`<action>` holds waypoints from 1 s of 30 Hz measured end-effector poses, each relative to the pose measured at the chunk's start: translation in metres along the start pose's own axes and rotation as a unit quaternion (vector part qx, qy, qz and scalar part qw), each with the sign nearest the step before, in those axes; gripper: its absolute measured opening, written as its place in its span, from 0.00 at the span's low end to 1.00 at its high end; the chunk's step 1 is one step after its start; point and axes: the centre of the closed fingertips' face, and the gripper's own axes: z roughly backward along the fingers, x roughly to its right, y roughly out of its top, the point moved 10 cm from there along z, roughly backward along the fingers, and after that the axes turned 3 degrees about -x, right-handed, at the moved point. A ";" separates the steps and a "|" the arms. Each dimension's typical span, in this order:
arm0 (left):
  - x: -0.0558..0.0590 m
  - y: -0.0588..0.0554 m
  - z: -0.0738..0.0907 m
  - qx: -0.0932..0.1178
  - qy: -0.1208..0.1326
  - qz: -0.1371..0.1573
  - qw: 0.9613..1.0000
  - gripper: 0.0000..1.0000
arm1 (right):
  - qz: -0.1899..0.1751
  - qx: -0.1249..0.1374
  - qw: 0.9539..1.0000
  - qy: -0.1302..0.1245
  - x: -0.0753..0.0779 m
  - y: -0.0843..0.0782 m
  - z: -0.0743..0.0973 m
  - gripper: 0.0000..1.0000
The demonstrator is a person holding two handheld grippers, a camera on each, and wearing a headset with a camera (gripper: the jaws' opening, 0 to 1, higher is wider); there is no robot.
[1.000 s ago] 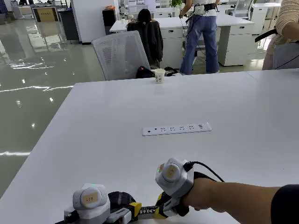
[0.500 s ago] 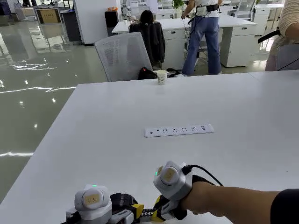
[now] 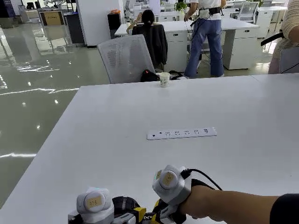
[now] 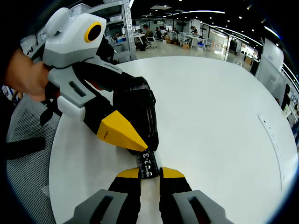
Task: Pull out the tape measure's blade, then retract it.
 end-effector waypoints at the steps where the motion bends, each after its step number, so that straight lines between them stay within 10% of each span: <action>1: 0.000 0.000 0.000 0.000 0.000 0.000 1.000 0.60 | -0.001 0.000 1.000 0.000 0.000 0.000 0.000 0.12; 30: 0.000 0.001 0.000 -0.002 -0.002 0.002 1.000 0.59 | 0.040 -0.009 0.999 0.006 0.000 0.010 -0.005 0.12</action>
